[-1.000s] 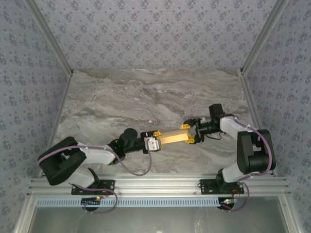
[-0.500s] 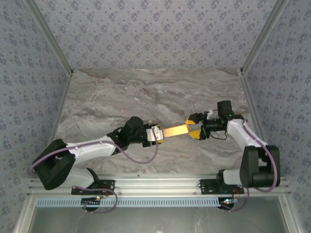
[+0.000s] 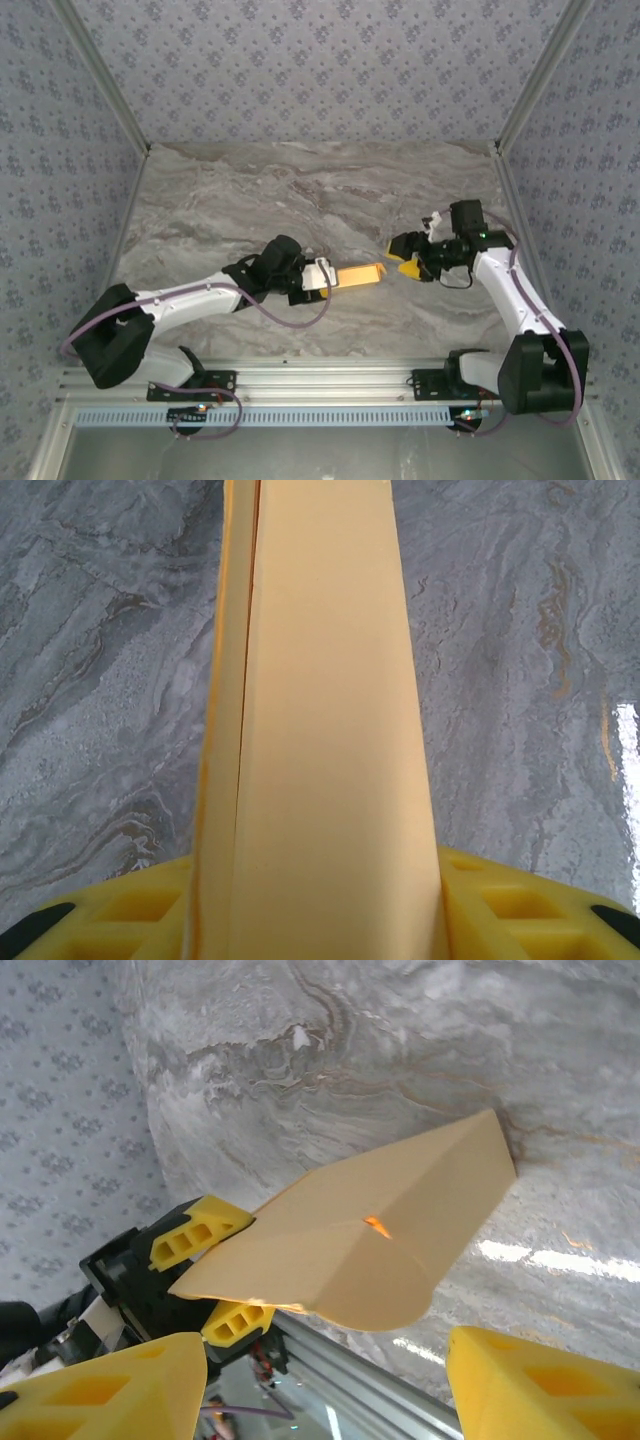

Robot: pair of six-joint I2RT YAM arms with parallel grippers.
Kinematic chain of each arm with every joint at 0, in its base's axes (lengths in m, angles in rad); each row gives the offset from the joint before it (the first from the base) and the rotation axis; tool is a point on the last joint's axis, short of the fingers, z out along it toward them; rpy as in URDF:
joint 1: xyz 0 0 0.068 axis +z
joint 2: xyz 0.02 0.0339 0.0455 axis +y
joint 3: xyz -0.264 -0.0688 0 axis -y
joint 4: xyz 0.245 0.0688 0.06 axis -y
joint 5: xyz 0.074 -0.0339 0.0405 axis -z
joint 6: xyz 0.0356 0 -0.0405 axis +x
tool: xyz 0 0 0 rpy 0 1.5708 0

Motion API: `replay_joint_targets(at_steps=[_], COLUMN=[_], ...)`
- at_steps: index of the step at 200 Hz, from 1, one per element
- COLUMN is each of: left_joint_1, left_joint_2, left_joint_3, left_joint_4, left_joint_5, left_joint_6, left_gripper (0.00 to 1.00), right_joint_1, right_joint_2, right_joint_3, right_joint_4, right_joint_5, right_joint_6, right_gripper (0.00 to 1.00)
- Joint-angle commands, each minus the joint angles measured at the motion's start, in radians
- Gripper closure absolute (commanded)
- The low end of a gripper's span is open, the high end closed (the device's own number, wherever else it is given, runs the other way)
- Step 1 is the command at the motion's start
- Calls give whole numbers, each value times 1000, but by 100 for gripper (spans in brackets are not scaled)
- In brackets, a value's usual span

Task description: Fold the paper box

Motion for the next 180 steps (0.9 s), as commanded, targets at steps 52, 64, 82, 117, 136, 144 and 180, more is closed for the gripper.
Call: replay_joint_targets(at_steps=[52, 64, 82, 117, 136, 144, 180], left_joint_1=[21, 21, 23, 24, 25, 25, 27], left_joint_2=[23, 26, 33, 46, 45, 44, 45], left_joint_3=[-7, -9, -9, -9, -8, -10, -9], left_joint_4=[22, 23, 32, 41, 39, 40, 36], left_joint_5=[48, 50, 51, 59, 60, 60, 60], left_joint_6=[11, 15, 16, 18, 21, 21, 25], left_gripper=[52, 52, 52, 52, 52, 52, 52], right_joint_1=[251, 281, 319, 359, 368, 371, 377], right_joint_2=[63, 75, 96, 138, 146, 149, 170], right_joint_3=[146, 157, 177, 214, 223, 228, 252], right_joint_4=[-118, -117, -118, -140, -137, -137, -142], right_joint_5=[372, 395, 430, 490, 499, 505, 519], right_joint_6=[-239, -242, -245, -241, -225, -218, -169], right_gripper=[36, 37, 38, 43, 47, 49, 54])
